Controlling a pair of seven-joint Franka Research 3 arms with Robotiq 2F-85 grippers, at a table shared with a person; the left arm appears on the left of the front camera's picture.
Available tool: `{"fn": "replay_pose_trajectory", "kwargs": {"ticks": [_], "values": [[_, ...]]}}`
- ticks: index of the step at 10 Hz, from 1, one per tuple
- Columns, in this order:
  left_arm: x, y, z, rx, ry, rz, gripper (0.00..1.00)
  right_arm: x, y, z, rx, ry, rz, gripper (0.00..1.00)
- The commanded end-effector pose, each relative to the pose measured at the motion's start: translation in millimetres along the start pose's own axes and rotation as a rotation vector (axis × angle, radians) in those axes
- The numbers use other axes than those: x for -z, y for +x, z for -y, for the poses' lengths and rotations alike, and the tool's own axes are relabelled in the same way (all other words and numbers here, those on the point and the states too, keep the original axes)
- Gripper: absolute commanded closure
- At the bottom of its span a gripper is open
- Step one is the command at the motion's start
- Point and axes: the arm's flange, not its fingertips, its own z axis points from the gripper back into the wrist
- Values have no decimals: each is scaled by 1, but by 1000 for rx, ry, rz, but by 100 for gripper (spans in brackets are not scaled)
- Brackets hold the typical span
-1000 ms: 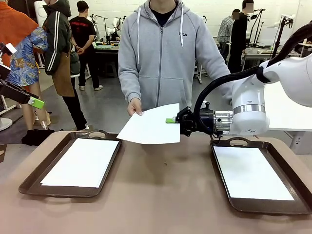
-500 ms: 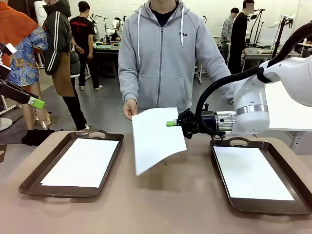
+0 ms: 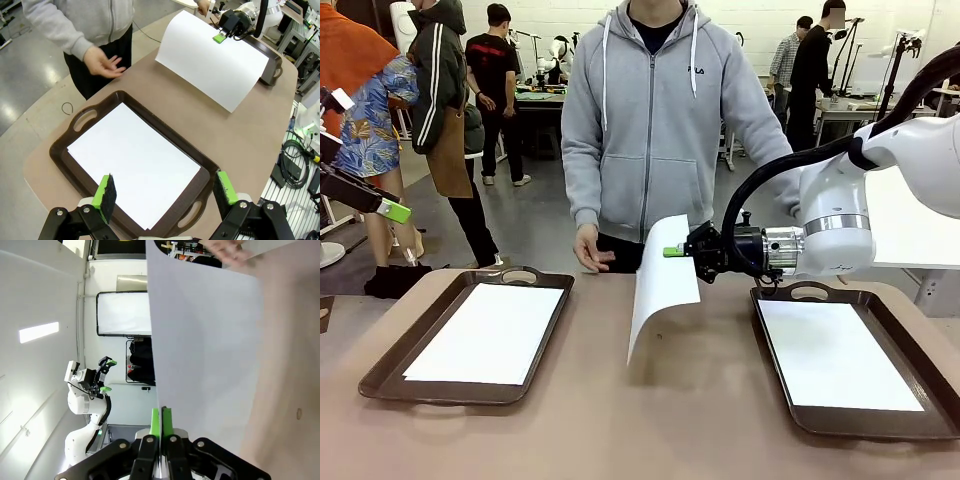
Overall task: Sort the A4 documents.
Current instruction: Receive the A4 Paper, then place the A4 Paper in the designated Handle tray.
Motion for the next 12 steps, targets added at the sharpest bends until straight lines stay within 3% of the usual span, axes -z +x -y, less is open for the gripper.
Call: {"fn": "replay_pose_trajectory", "kwargs": {"ticks": [1, 10, 12], "values": [[-1, -2, -1, 12, -4, 6, 0, 5, 0, -1, -12, 10, 30, 100], [-1, -2, -1, 12, -4, 6, 0, 5, 0, -1, -12, 10, 30, 100], [-1, -2, -1, 12, -4, 6, 0, -28, -13, -13, -19, 6, -19, 99]]}}
